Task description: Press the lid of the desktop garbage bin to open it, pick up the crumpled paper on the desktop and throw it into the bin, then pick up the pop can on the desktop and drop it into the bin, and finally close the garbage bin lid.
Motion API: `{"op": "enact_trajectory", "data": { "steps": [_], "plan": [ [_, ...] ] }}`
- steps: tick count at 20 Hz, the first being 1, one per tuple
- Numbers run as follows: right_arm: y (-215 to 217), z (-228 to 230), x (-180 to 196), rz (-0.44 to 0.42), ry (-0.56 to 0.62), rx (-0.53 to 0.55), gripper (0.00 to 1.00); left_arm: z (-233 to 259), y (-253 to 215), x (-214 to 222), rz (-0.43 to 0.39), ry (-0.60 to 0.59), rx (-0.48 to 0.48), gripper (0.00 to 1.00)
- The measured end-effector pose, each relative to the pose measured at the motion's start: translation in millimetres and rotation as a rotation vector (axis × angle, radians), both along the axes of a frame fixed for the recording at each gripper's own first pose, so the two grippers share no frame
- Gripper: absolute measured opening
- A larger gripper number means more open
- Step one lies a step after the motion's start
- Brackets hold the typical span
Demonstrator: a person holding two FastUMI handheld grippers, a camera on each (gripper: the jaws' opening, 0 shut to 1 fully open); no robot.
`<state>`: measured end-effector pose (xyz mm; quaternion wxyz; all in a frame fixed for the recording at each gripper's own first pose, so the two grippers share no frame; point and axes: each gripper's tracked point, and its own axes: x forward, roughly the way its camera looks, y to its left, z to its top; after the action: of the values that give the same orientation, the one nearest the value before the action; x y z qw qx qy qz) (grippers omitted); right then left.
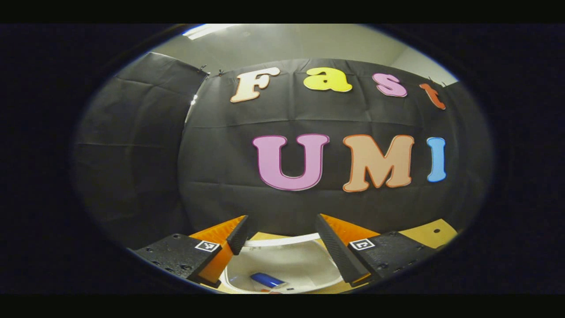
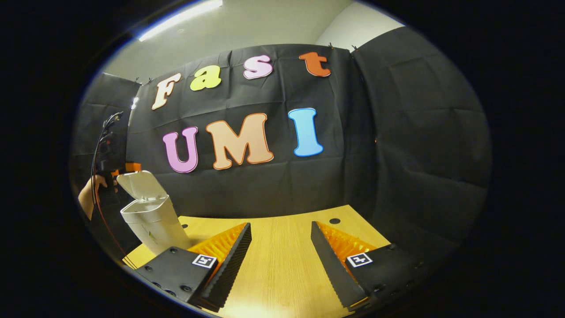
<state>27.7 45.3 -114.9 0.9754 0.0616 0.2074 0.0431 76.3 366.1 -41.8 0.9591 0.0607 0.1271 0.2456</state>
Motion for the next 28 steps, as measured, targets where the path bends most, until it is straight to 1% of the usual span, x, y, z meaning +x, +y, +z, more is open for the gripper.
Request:
{"op": "enact_trajectory", "data": {
  "steps": [1, 2, 3, 4, 5, 7, 8, 9, 10, 11, 12, 13, 14, 15, 16, 17, 18, 19, 20, 21, 22, 23, 24, 25, 26, 28],
  "plan": [
    [0, -5, 1, 0.011, 0.017, -0.002, 0.91, -13, -5, -9, 0.001, 0.006, -0.011, 0.9],
    [1, -10, 1, 0.027, 0.034, -0.006, 0.92, -26, -9, -16, 0.003, 0.016, -0.014, 0.95],
    [4, -14, 2, 0.045, 0.049, -0.014, 0.92, -42, -11, -23, 0.01, 0.037, -0.023, 0.9],
    [7, -18, 1, 0.066, 0.062, -0.026, 0.92, -62, -14, -27, 0.01, 0.068, -0.043, 0.95],
    [10, -21, 1, 0.087, 0.071, -0.04, 0.92, -80, -16, -31, 0.009, 0.103, -0.066, 0.91],
    [18, -27, 1, 0.128, 0.085, -0.061, 0.92, -119, -19, -45, 0.04, 0.188, -0.114, 0.9],
    [19, -31, -1, 0.142, 0.094, -0.072, 0.92, -116, -20, -47, 0.03, 0.168, -0.068, 0.91],
    [22, -35, 0, 0.155, 0.108, -0.08, 0.92, -105, -19, -41, 0.017, 0.091, -0.027, 0.95],
    [24, -41, -2, 0.168, 0.123, -0.085, 0.92, -112, -18, -41, 0.021, 0.077, -0.043, 0.91],
    [27, -45, -3, 0.174, 0.138, -0.086, 0.92, -120, -20, -46, 0.019, 0.052, -0.076, 0.91],
    [29, -48, -6, 0.185, 0.15, -0.083, 0.92, -113, -25, -44, -0.016, -0.002, -0.062, 0.94],
    [30, -49, -7, 0.189, 0.156, -0.086, 0.93, -106, -26, -40, -0.052, -0.012, -0.024, 0.94],
    [29, -48, -6, 0.193, 0.153, -0.091, 0.93, -109, -26, -42, -0.057, -0.001, -0.035, 0.91],
    [28, -44, -4, 0.189, 0.145, -0.091, 0.93, -103, -23, -40, -0.07, -0.002, -0.005, 0.92],
    [26, -37, -1, 0.182, 0.131, -0.081, 0.93, -101, -25, -37, -0.077, 0.006, 0.009, 0.91],
    [25, -29, 3, 0.17, 0.11, -0.063, 0.93, -101, -26, -39, -0.067, 0.022, 0.028, 0.91],
    [24, -20, 7, 0.157, 0.086, -0.044, 0.93, -92, -30, -40, -0.057, 0.019, 0.053, 0.96],
    [21, -8, 13, 0.142, 0.058, -0.028, 0.94, -81, -38, -37, -0.066, 0.009, 0.07, 0.96],
    [17, 3, 19, 0.124, 0.027, -0.019, 0.95, -67, -53, -30, -0.082, -0.012, 0.081, 0.99],
    [12, 16, 26, 0.106, -0.01, -0.013, 0.94, -56, -68, -31, -0.091, -0.035, 0.085, 0.96],
    [7, 28, 29, 0.095, -0.046, -0.011, 0.94, -48, -85, -32, -0.105, -0.059, 0.082, 0.98],
    [1, 40, 34, 0.086, -0.086, -0.013, 0.94, -39, -108, -34, -0.118, -0.086, 0.064, 0.98],
    [-7, 52, 37, 0.078, -0.127, -0.019, 0.94, -32, -132, -34, -0.136, -0.108, 0.04, 0.94],
    [-13, 63, 39, 0.07, -0.164, -0.025, 0.94, -27, -157, -36, -0.154, -0.131, 0.014, 0.98],
    [-21, 70, 39, 0.068, -0.192, -0.026, 0.94, -20, -181, -40, -0.166, -0.154, -0.012, 0.96],
    [-30, 81, 36, 0.079, -0.234, -0.023, 0.94, -3, -232, -42, -0.218, -0.212, -0.037, 0.96]
  ]
}}
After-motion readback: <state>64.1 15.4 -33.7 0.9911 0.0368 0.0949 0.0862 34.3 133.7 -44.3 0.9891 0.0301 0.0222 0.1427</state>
